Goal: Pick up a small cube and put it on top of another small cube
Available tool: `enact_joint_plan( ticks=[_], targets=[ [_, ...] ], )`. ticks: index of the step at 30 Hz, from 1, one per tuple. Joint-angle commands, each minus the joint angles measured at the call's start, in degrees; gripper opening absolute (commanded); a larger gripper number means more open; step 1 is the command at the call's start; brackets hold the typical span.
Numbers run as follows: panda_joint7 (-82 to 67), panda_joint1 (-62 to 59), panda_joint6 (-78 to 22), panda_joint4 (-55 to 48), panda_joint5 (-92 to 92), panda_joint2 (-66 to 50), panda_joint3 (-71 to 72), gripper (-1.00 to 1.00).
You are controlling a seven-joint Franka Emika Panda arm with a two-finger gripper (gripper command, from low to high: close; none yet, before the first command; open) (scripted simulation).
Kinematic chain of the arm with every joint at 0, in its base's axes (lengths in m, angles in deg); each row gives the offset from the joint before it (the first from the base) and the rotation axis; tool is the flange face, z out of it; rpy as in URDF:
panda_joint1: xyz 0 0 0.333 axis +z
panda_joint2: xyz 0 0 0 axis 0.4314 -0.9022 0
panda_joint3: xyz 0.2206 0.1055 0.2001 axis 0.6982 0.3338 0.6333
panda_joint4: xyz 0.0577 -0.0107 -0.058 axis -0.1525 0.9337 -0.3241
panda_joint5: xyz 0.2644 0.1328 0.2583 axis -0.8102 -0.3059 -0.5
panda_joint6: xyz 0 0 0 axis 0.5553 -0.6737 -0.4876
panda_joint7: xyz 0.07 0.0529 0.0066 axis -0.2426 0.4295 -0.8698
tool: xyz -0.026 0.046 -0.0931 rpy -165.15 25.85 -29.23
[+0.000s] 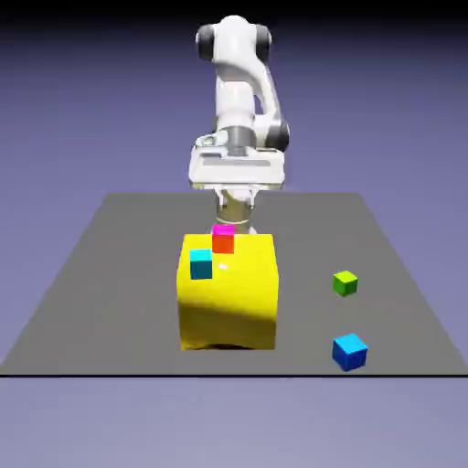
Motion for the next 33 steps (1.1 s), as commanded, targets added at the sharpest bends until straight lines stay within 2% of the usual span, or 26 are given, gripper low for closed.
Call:
enact_joint_plan(
  ticks=[1,31,33],
  targets=[
    [0.62,-0.02,-1.47,-1.6,0.6,-2.08,0.91,0.0],
    [19.14,-0.47,-45.41,-49.62,18.61,-64.37,28.22,0.0],
    [19.36,-0.48,-45.96,-50.21,18.84,-65.14,28.56,0.0]
  ],
)
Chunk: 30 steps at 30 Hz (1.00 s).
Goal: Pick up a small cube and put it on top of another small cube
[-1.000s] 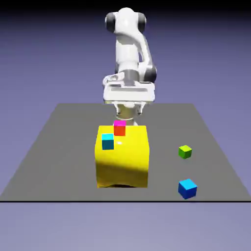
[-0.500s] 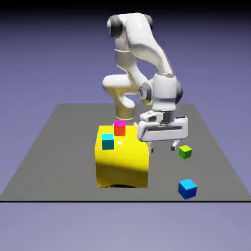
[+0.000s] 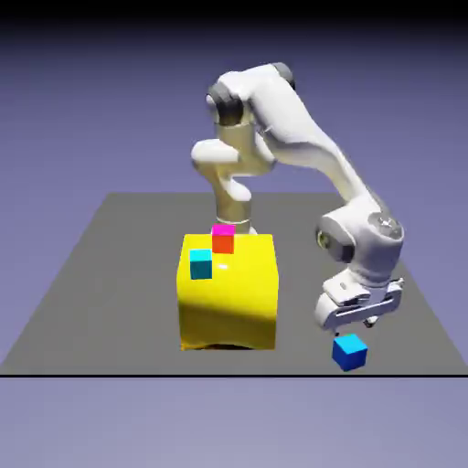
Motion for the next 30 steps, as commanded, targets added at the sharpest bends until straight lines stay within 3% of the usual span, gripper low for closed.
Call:
enact_joint_plan(
  ticks=[1,4,5,11,30],
  targets=[
    [0.7,0.69,2.22,0.23,1.19,-2.07,-1.08,0.0],
    [2.26,2.22,7.13,0.73,3.81,-6.67,-3.46,0.0],
    [2.26,2.22,7.13,0.73,3.82,-6.67,-3.46,-1.0],
    [0.0,0.0,0.0,0.0,0.0,0.0,0.0,-1.0],
    [-10.81,-9.83,9.52,39.46,-26.24,37.2,36.11,-1.0]
  ],
)
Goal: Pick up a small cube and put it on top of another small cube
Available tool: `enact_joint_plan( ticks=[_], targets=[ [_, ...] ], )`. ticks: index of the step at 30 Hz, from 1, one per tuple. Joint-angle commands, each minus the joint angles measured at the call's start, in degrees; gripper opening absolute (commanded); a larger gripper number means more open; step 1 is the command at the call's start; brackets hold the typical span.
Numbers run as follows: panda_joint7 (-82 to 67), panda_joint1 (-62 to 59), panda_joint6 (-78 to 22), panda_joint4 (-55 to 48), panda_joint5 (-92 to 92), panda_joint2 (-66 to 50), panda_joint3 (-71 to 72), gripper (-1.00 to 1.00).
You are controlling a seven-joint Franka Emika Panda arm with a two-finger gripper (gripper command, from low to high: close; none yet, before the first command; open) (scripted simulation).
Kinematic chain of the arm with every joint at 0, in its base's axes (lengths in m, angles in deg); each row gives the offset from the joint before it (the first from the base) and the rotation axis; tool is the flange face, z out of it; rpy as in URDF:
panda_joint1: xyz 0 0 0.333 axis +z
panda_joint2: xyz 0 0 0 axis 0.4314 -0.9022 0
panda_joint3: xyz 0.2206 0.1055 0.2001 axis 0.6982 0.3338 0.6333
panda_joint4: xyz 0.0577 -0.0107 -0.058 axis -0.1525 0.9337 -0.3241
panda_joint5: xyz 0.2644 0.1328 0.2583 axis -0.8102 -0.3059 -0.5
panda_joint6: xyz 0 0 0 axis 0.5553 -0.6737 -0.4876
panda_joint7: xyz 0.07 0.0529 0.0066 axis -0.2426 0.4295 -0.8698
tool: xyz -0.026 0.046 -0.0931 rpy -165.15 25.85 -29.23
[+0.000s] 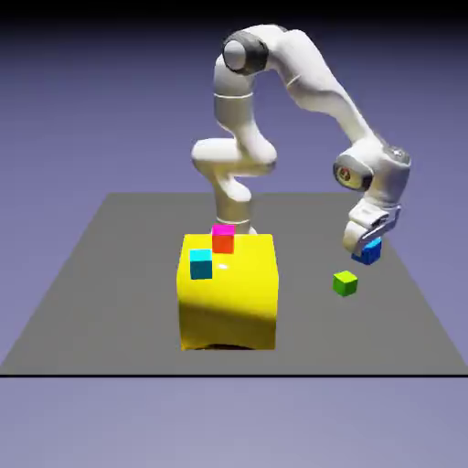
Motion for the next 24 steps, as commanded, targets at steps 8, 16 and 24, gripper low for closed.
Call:
enact_joint_plan(
  ticks=[8,16,24],
  targets=[
    [10.8,6.77,6.79,1.35,14.85,-10.23,-9.69,-1.0],
    [13.89,8.94,8.7,1.62,19.13,-13.27,-12.57,1.0],
    [0.01,-0.81,0.09,0.4,-0.09,0.38,0.37,1.0]
  ],
)
